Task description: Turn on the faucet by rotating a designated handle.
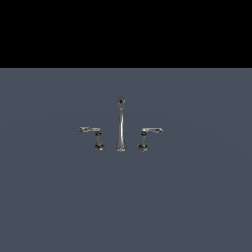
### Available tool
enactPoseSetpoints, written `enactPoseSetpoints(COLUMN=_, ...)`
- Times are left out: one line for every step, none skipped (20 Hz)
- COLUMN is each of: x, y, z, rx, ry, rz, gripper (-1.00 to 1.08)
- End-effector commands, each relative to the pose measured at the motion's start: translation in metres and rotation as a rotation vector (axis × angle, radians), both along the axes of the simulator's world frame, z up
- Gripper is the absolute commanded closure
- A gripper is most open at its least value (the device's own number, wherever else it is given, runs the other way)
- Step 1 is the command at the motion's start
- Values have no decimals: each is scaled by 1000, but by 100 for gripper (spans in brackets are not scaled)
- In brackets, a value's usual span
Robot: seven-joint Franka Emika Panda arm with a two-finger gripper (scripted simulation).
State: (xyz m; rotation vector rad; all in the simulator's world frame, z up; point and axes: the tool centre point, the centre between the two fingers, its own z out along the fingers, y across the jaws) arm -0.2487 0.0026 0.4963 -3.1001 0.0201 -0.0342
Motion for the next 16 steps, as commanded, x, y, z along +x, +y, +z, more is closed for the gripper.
enactPoseSetpoints(x=0, y=0, z=0, rx=0, ry=0, rz=0, gripper=108)
enactPoseSetpoints(x=0, y=0, z=0, rx=0, ry=0, rz=-1, gripper=108)
enactPoseSetpoints(x=0, y=0, z=-1, rx=0, ry=0, rz=-3, gripper=108)
enactPoseSetpoints(x=1, y=1, z=-2, rx=0, ry=0, rz=-6, gripper=108)
enactPoseSetpoints(x=2, y=1, z=-3, rx=0, ry=0, rz=-11, gripper=108)
enactPoseSetpoints(x=3, y=2, z=-4, rx=0, ry=1, rz=-16, gripper=108)
enactPoseSetpoints(x=5, y=2, z=-6, rx=0, ry=1, rz=-24, gripper=108)
enactPoseSetpoints(x=6, y=3, z=-8, rx=0, ry=1, rz=-32, gripper=108)
enactPoseSetpoints(x=8, y=4, z=-11, rx=0, ry=1, rz=-42, gripper=108)
enactPoseSetpoints(x=10, y=5, z=-14, rx=0, ry=2, rz=-53, gripper=108)
enactPoseSetpoints(x=13, y=6, z=-17, rx=0, ry=2, rz=-66, gripper=108)
enactPoseSetpoints(x=15, y=7, z=-21, rx=0, ry=3, rz=-80, gripper=108)
enactPoseSetpoints(x=19, y=8, z=-24, rx=0, ry=3, rz=-95, gripper=108)
enactPoseSetpoints(x=22, y=9, z=-29, rx=0, ry=4, rz=-112, gripper=108)
enactPoseSetpoints(x=25, y=11, z=-33, rx=0, ry=4, rz=-130, gripper=108)
enactPoseSetpoints(x=29, y=12, z=-38, rx=0, ry=5, rz=-149, gripper=108)
